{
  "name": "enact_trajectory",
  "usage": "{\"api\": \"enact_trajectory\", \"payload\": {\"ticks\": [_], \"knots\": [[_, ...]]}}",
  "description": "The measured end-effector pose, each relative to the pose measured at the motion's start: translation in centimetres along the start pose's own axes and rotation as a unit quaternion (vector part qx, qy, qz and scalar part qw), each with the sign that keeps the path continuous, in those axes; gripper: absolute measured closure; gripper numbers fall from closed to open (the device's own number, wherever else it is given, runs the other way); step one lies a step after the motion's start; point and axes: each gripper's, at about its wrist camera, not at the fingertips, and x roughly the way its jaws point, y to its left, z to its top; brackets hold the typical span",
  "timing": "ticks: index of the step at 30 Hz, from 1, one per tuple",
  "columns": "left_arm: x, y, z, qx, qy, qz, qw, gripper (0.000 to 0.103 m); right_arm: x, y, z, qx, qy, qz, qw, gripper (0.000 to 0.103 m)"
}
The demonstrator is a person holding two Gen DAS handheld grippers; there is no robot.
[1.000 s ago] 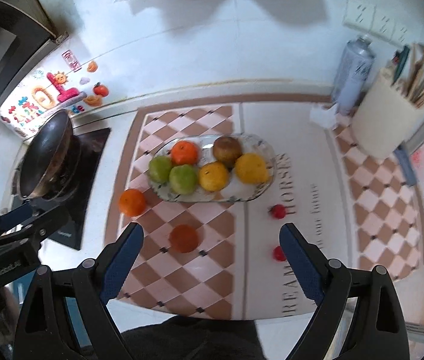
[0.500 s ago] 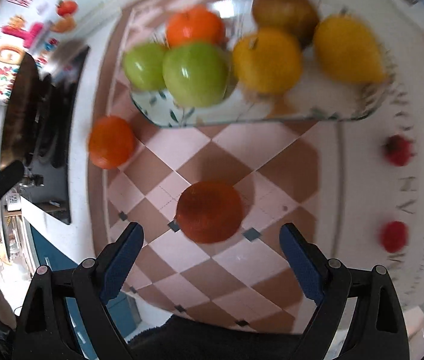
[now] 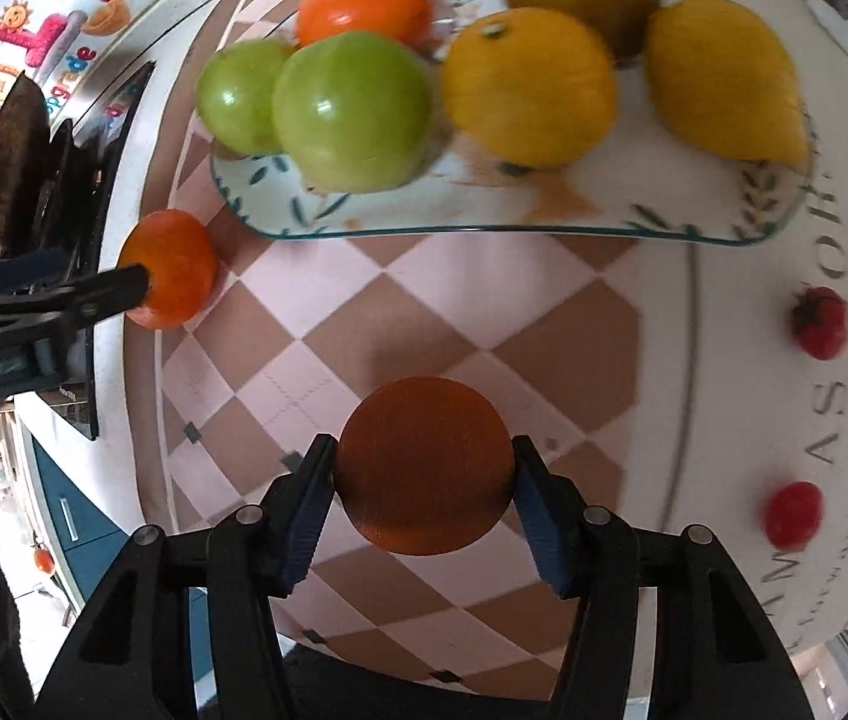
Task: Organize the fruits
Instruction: 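Grasp an orange with the left tool while the right tool grasps another orange, then carry both oranges over the plate and open both tools to drop them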
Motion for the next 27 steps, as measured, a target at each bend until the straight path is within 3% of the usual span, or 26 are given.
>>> {"api": "enact_trajectory", "payload": {"ticks": [3, 5, 6, 8, 14, 21, 27], "knots": [[1.7, -0.5, 0.7, -0.009, 0.022, -0.043, 0.9988, 0.001, -0.5, -1.1, 0.3, 0.008, 0.0, -0.004, 1.0, 0.043], [2.4, -0.7, 0.9, -0.019, 0.023, -0.067, 0.9973, 0.013, -0.5, -1.8, 0.4, 0.015, -0.001, -0.005, 1.0, 0.043], [2.7, -0.8, 1.0, -0.024, 0.025, -0.068, 0.9971, 0.031, -0.6, -2.2, 0.4, 0.018, 0.001, -0.004, 1.0, 0.043], [2.9, -0.9, 0.9, -0.026, 0.019, -0.048, 0.9984, 0.04, -0.6, -2.6, 0.4, 0.023, 0.002, -0.004, 1.0, 0.043], [1.8, -0.7, -1.1, -0.062, 0.007, -0.061, 0.9961, 0.04, -1.3, -4.0, 0.2, 0.023, -0.001, -0.002, 1.0, 0.043], [0.2, -3.9, -6.1, -0.097, 0.01, -0.119, 0.9881, 0.04, -1.3, -5.1, -0.3, 0.023, 0.007, 0.005, 1.0, 0.043], [1.5, -5.0, -7.2, -0.12, 0.018, -0.125, 0.9847, 0.04, -1.4, -5.7, -0.5, 0.032, 0.011, 0.027, 0.999, 0.034]]}}
